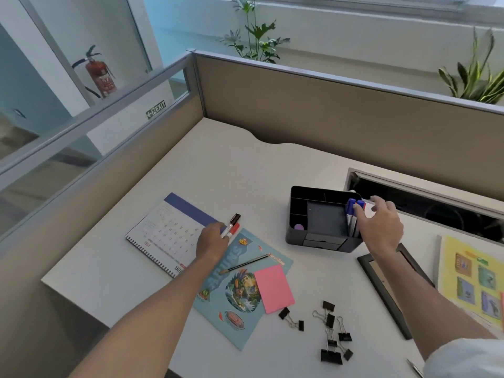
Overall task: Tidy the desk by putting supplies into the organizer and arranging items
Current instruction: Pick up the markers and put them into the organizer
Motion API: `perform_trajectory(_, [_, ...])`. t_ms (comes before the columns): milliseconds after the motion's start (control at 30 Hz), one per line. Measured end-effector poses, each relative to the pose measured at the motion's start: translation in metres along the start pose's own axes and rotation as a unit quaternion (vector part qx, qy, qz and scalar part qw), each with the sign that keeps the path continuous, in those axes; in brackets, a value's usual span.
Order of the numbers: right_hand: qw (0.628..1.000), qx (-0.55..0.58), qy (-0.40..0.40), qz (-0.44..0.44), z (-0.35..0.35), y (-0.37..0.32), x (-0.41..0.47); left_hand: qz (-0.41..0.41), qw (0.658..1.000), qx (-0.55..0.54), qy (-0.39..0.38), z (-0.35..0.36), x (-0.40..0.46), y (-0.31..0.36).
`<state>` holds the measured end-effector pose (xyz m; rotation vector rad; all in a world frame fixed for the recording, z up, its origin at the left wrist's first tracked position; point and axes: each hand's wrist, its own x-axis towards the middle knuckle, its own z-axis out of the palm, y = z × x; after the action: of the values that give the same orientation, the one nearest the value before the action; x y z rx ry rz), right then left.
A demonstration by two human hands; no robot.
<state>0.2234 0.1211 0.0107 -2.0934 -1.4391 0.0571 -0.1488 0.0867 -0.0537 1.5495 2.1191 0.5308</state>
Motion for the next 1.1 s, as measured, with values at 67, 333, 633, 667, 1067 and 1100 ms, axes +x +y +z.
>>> perform_trajectory(67, [0.999,0.017,0.047,-0.001,0.000,-0.013,-0.003,0.004,1.000,0.017,0.002,0.002,0.005,0.000])
perform_trajectory(333, [0.974,0.075,0.068,-0.203,0.021,-0.094,-0.035,0.040,0.993,0.108,-0.030,0.009,0.016,0.001])
perform_trajectory(633, [0.924,0.061,-0.097,-0.364,0.079,-0.142,-0.092,0.006,0.990,0.124,-0.066,0.009,0.021,0.009])
perform_trajectory(667, [0.922,0.057,-0.115,-0.364,0.084,-0.144,-0.098,-0.003,0.990,0.120,-0.073,0.008,0.022,0.010])
perform_trajectory(1067, [0.910,0.019,-0.359,-0.206,0.119,-0.144,-0.136,-0.013,0.992,0.096,-0.086,0.007,0.014,0.009])
perform_trajectory(1100, [0.911,0.026,-0.365,-0.189,0.121,-0.144,-0.138,-0.011,0.993,0.086,-0.086,0.007,0.014,0.009])
